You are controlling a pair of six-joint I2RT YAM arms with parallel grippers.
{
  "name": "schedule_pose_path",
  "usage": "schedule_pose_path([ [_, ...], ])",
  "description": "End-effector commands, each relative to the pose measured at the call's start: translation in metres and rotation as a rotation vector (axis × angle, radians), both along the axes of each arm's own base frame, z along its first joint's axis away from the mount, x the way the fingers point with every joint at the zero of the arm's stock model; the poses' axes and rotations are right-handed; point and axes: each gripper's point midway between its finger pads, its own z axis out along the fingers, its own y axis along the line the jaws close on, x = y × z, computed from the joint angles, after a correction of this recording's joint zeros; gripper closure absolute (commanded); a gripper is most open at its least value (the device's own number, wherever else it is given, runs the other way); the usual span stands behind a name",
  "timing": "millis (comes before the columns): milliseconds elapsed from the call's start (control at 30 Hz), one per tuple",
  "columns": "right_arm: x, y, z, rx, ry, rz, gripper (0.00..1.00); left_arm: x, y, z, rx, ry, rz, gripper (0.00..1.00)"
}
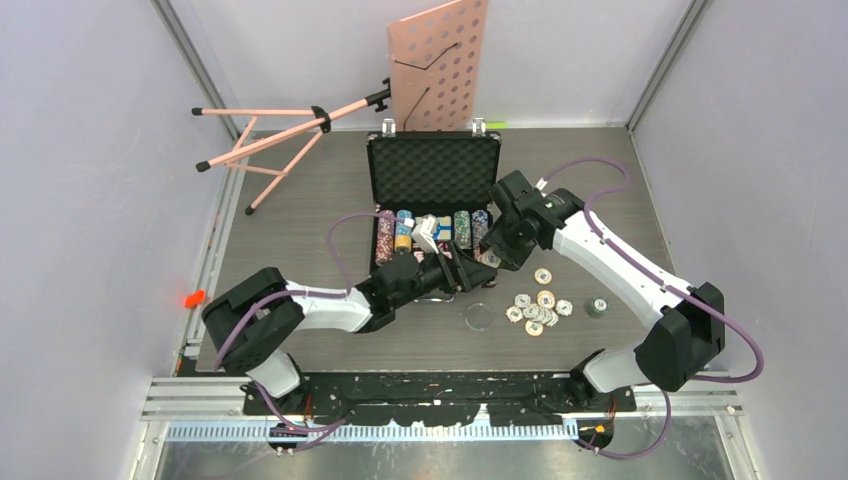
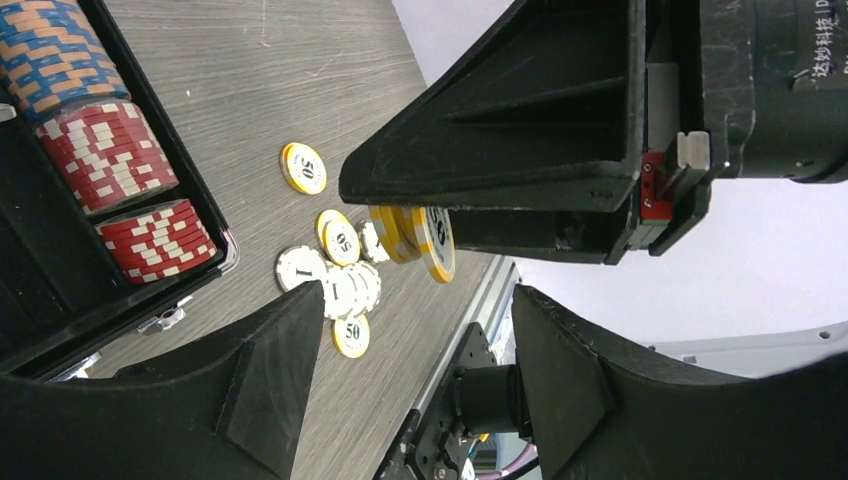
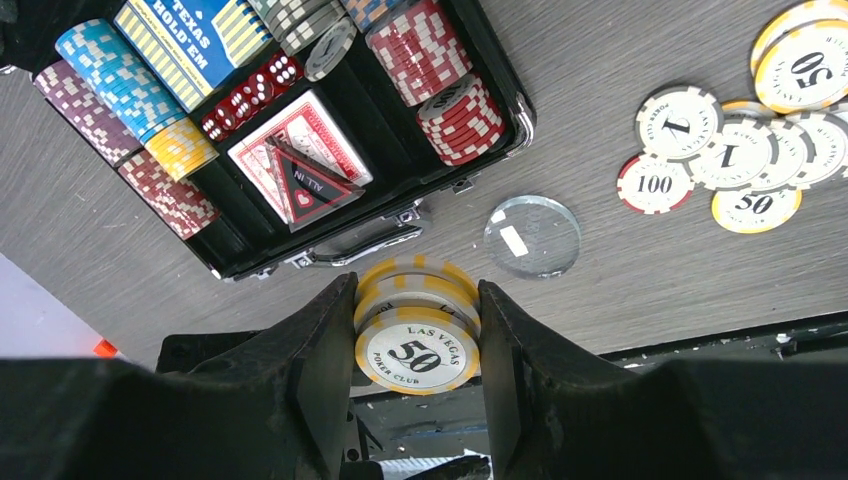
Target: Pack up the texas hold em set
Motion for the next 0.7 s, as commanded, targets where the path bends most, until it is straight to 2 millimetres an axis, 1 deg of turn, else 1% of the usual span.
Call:
schedule_pose_path([
  [0, 0.001, 0.008, 0.024, 0.058, -0.058, -0.016, 0.94, 0.01, -0.008, 0.033, -0.098, -0.049, 0.025, 0.3],
  [100, -0.002, 0.012, 0.024, 0.07, -0.055, -0.012, 0.94, 0.015, -0.008, 0.03, -0.109, -0.033, 0.043, 0.33],
  [167, -0.005, 0.014, 0.025, 0.079, -0.056, -0.009, 0.94, 0.017, -0.008, 0.029, -0.122, -0.03, 0.046, 0.38],
  [233, -0.006, 0.018, 0.025, 0.091, -0.06, -0.007, 0.94, 0.024, -0.004, 0.028, -0.137, -0.025, 0.085, 0.43],
  [300, -0.009, 0.021, 0.024, 0.103, -0.059, -0.004, 0.94, 0.027, -0.002, 0.026, -0.143, -0.014, 0.107, 0.45],
  [533, -0.016, 0.027, 0.02, 0.115, -0.051, 0.002, 0.94, 0.031, -0.001, 0.028, -0.177, -0.022, 0.122, 0.48],
  [667, -0.016, 0.028, 0.02, 0.113, -0.055, -0.001, 0.94, 0.031, 0.002, 0.032, -0.189, -0.031, 0.133, 0.45],
])
